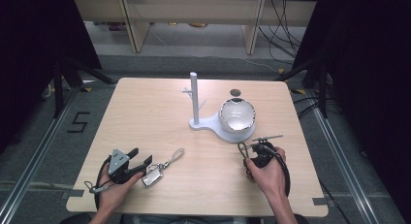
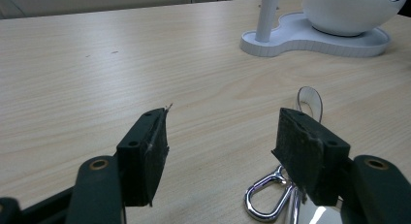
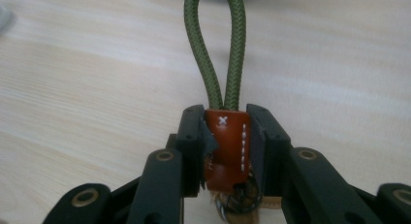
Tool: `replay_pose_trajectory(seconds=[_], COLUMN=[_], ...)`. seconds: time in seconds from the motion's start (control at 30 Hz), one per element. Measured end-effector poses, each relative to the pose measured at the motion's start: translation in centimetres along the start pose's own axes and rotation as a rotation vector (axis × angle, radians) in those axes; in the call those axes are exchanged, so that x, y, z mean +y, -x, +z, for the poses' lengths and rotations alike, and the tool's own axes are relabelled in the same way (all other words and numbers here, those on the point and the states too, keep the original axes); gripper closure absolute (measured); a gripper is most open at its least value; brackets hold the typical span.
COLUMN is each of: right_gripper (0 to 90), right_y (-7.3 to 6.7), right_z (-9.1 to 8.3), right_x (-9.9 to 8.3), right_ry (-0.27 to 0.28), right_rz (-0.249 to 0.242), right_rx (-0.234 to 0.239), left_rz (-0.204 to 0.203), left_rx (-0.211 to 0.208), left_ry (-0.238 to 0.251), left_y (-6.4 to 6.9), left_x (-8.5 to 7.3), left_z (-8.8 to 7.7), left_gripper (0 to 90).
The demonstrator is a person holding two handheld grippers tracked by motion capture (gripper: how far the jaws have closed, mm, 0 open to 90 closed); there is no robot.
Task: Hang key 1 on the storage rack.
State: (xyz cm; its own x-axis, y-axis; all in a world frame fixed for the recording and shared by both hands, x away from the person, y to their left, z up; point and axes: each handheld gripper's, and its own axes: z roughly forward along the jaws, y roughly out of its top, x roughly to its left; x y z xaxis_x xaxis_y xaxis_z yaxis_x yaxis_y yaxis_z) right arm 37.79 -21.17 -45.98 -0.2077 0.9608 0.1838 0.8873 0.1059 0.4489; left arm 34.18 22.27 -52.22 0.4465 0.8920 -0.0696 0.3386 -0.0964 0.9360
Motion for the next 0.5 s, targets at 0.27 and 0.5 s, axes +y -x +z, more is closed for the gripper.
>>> replay_pose_trajectory(seconds=[0.27, 0.5], right_gripper=[69.4, 69.3], right_y=[-0.2, -1.3], right_z=[-1.5, -2.0], right_x=[-2.1, -2.5], right_ry=[0.328, 0.506], right_rz=[-0.136, -0.217], right_rx=[0.109, 0.128], left_rz=[-0.023, -0.039], left_rx=[-0.033, -0.115], left_ry=[0.019, 0.045], left_y=[0.2, 1.5], left_x=[0.0, 1.2], left_z=[0.0, -0.2], left_gripper=[36.2, 37.6])
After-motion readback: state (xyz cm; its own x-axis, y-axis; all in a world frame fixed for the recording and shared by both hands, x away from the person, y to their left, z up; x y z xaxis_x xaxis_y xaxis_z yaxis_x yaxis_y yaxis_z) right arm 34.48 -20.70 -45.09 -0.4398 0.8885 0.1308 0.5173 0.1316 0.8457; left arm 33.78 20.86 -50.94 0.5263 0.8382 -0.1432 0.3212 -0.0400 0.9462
